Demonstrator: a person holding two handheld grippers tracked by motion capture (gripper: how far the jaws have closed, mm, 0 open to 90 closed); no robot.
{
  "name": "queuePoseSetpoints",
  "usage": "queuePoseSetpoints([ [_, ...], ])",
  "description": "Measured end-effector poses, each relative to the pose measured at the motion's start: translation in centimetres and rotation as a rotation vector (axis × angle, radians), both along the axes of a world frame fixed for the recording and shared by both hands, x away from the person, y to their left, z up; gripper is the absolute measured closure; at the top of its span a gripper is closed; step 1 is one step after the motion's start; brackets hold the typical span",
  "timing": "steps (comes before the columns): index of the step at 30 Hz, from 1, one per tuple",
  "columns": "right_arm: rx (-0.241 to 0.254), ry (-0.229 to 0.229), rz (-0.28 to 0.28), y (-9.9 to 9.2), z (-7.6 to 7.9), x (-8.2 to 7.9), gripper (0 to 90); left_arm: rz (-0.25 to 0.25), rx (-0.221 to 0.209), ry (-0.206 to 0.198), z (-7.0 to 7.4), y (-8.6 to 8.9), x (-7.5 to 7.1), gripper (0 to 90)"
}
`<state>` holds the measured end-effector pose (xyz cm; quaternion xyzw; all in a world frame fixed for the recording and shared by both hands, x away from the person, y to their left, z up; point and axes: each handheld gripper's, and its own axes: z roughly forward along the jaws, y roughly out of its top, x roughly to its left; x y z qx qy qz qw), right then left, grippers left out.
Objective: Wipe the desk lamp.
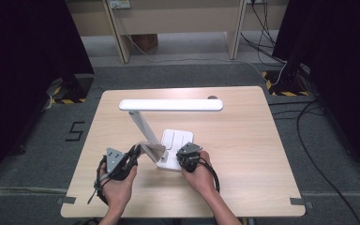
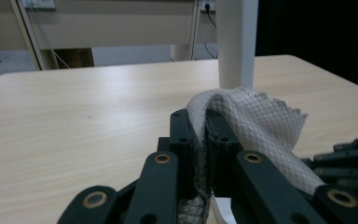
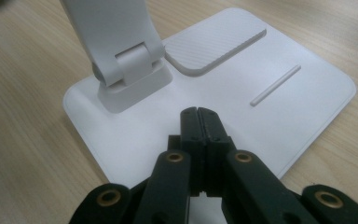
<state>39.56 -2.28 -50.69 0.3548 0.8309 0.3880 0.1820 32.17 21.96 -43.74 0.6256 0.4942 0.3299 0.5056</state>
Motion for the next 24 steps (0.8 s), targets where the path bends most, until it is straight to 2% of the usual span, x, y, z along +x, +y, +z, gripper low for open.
queuePoseSetpoints([
  [3, 0.001, -0.001, -0.001, 0.0, 0.0, 0.0, 90.0, 0.005, -0.019, -0.039, 1.3, 0.8, 0.3, 82.6],
  [5, 0.003, -0.003, 0.0, 0.0, 0.0, 0.0, 90.0, -0.006, -0.035, -0.079, 2.4, 1.3, 0.5, 82.5],
  [8, 0.003, -0.002, 0.0, 0.0, 0.0, 0.0, 90.0, -0.023, -0.069, -0.115, 3.5, 1.7, 0.7, 82.5],
  [13, 0.005, -0.003, -0.003, 0.0, -0.1, 0.0, 90.0, -0.032, -0.076, -0.171, 5.1, 1.9, 1.0, 82.5],
  [24, 0.008, -0.005, -0.005, 0.0, -0.1, 0.0, 90.0, -0.034, -0.104, -0.247, 7.8, 2.1, 2.1, 82.5],
])
